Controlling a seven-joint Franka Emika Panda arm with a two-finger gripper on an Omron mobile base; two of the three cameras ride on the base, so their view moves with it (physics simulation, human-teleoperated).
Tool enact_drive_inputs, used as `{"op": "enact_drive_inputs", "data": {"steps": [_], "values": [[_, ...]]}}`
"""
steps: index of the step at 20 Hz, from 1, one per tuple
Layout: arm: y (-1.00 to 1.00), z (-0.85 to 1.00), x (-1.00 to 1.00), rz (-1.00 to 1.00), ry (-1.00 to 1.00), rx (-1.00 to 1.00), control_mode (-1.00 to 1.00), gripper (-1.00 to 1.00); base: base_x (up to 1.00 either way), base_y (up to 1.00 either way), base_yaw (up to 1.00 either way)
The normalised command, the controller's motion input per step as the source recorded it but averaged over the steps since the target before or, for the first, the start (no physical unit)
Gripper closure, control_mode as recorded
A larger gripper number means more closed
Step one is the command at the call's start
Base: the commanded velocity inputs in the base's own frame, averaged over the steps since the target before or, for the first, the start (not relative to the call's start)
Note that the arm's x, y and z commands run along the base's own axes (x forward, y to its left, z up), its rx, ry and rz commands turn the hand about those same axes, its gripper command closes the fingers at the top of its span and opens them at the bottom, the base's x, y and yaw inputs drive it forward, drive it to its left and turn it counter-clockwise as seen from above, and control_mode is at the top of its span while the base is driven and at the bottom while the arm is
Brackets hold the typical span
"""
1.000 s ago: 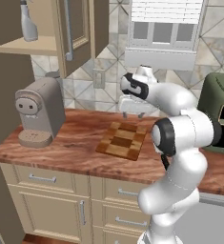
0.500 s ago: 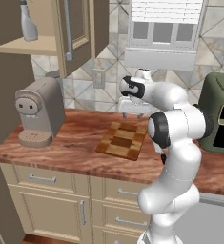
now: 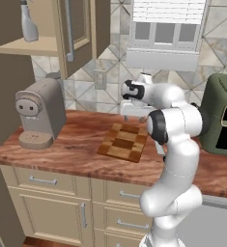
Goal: Move the cutting board and knife to the sink. Then move spray from the cabinet to the counter.
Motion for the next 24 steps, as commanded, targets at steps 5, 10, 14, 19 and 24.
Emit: {"op": "enact_drive_inputs", "data": {"steps": [5,10,14,19,24], "values": [[-0.04,-0.29,0.12,-0.01,-0.11,0.00,-1.00,-1.00,0.00,0.00,0.00],[-0.13,-0.15,0.33,0.00,-0.02,0.02,-1.00,-1.00,0.00,0.00,0.00],[-0.21,-0.21,0.26,0.00,0.00,0.06,-1.00,-1.00,0.00,0.00,0.00],[-0.20,-0.18,0.31,0.00,0.00,0.04,-1.00,-1.00,0.00,0.00,0.00],[-0.12,-0.17,0.36,0.00,0.00,0.02,-1.00,-1.00,0.00,0.00,0.00]]}}
